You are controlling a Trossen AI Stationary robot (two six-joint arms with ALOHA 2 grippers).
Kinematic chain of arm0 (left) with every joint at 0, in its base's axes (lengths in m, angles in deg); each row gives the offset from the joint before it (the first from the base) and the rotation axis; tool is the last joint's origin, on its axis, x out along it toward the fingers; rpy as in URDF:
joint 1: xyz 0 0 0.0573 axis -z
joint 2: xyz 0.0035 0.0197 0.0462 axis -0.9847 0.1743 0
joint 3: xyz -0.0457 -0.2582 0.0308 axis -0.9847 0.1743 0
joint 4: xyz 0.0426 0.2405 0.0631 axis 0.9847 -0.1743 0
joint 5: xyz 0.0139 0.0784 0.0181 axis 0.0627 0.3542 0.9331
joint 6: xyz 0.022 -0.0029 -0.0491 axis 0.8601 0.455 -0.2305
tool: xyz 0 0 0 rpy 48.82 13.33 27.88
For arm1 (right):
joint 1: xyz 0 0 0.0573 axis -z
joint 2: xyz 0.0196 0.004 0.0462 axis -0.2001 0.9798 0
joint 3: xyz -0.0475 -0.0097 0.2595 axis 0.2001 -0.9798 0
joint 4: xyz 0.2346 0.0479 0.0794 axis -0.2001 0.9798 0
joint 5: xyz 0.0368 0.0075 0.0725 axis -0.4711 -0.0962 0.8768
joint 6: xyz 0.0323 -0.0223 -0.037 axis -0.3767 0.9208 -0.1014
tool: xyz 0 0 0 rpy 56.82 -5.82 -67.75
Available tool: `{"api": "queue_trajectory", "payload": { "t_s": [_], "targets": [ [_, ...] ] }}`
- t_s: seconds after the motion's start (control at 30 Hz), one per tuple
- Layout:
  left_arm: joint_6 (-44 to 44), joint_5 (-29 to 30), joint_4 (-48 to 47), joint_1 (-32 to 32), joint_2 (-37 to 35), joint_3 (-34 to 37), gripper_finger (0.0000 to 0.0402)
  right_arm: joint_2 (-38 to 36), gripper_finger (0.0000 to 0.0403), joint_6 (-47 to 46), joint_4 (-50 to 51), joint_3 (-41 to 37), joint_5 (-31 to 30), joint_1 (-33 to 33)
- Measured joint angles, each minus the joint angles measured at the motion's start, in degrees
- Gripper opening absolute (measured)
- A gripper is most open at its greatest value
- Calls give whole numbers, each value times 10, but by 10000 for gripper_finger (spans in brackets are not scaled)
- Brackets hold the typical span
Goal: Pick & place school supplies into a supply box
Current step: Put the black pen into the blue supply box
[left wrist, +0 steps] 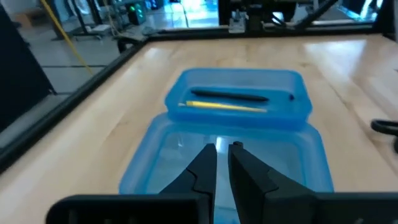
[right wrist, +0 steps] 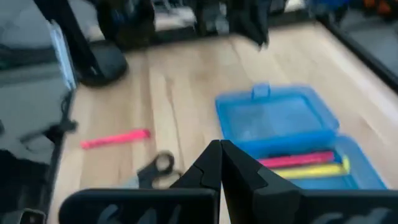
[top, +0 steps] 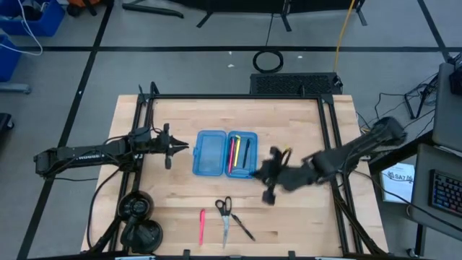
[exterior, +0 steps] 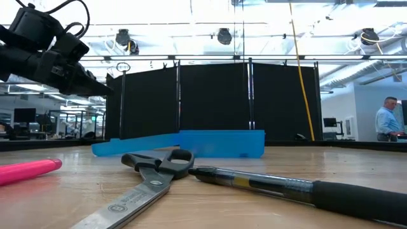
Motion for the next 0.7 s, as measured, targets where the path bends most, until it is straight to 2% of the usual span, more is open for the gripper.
{"api": "queue_trajectory", "payload": {
  "t_s": [0.1,0.2,0.37,0.6,0.7],
  "targets": [
    [0,2,12,0,0,0,46,99,0,-65,124,124,-31,-30],
    [-29,1,30,0,0,0,46,189,0,-142,219,244,-25,-47],
    [-127,0,50,0,0,0,47,325,0,-242,315,386,79,-59],
    [-197,0,43,0,0,0,47,435,0,-386,380,416,226,-58],
    [-206,-1,34,1,0,0,47,462,1,-403,387,415,240,-61]
  ]
}}
